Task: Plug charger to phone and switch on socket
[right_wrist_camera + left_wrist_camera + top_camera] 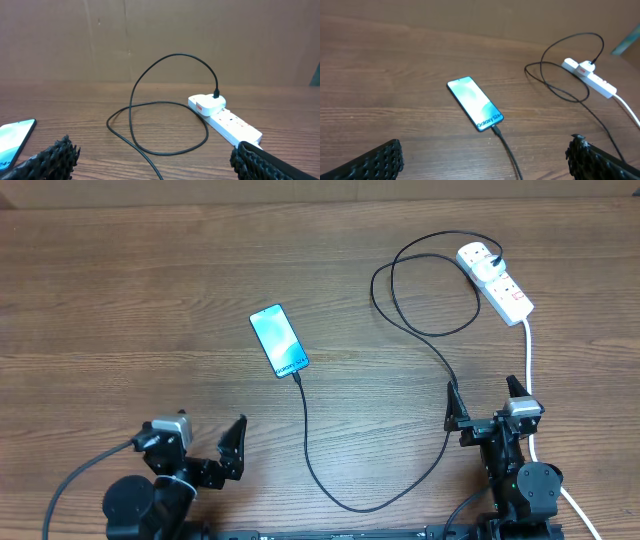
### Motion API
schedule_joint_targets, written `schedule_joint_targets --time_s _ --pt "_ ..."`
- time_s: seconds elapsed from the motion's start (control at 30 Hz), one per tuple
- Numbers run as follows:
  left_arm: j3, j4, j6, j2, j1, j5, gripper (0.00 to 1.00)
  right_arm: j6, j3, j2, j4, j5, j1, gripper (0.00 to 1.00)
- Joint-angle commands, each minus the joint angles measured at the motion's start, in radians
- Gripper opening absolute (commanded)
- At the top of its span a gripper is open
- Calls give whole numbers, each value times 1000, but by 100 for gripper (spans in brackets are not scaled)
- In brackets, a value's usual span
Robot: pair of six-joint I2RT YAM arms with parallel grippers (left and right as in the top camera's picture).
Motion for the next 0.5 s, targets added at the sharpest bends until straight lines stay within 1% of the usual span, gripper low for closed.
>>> schedule_joint_targets --time_s 0.0,0.07,0.2,0.27,0.37,0.47 --pt "-80 53 10 -78 5 19 100 10 -10 -9 6 9 -1 100" --pt "-126 123 35 -94 5 19 100 10 -10 -9 6 9 -1 100" --pt "-189 236 35 -95 4 14 100 10 -10 -9 6 9 -1 100" --pt "-238 336 40 -95 4 14 100 10 -10 -9 6 9 -1 100" --pt "-328 483 103 -95 -4 15 100 10 -10 -9 6 9 -1 100" --pt "-372 544 169 -95 -11 14 100 10 -10 -9 6 9 -1 100"
